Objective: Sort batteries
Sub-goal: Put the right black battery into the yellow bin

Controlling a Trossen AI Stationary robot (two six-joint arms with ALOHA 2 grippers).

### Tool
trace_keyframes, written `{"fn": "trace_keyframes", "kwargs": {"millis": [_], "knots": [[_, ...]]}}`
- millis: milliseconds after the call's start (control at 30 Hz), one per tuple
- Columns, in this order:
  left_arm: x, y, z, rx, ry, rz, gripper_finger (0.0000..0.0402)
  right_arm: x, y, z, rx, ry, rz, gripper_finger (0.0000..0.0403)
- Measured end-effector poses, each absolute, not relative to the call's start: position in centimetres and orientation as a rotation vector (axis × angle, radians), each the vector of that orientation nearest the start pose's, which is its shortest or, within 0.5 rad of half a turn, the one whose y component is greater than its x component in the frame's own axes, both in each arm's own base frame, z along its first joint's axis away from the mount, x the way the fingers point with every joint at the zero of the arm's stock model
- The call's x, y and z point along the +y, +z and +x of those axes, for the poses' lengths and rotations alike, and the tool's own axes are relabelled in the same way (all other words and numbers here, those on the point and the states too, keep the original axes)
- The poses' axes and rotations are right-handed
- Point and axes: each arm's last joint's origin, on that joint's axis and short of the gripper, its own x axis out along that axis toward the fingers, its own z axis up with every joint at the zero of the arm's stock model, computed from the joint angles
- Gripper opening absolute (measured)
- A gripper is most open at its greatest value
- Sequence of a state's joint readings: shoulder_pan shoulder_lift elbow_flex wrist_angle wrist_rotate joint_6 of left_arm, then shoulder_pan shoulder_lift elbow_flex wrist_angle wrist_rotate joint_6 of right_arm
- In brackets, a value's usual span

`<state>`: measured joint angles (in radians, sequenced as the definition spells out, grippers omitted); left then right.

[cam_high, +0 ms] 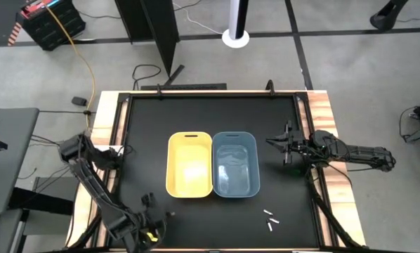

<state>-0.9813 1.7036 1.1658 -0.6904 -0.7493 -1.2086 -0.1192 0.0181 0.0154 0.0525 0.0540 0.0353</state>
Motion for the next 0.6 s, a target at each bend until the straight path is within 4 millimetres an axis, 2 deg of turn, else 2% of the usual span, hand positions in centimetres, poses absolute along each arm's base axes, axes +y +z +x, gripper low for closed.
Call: {"fn": "trace_keyframes", "kwargs": {"millis": [167,300,467,600], "knots": [[-24.1,24.7,19.8,0.574,0.278,-0.134,0.0015,-1.3,17.2,9.7,-0.053,-0.172,0.034,0.0043],[-21.6,26.9,20.8,0.518,0.325,-0.092,0.0015,-1.3,17.4,9.7,-0.067,-0.171,0.049,0.0043],[-17.8,28.1,23.1,0.543,0.396,-0.078,0.0016,-1.3,17.4,9.7,-0.073,-0.171,0.066,0.0043],[-15.0,28.2,24.9,0.623,0.419,-0.096,0.0016,-1.3,17.4,9.7,-0.082,-0.166,0.182,0.0043]]}}
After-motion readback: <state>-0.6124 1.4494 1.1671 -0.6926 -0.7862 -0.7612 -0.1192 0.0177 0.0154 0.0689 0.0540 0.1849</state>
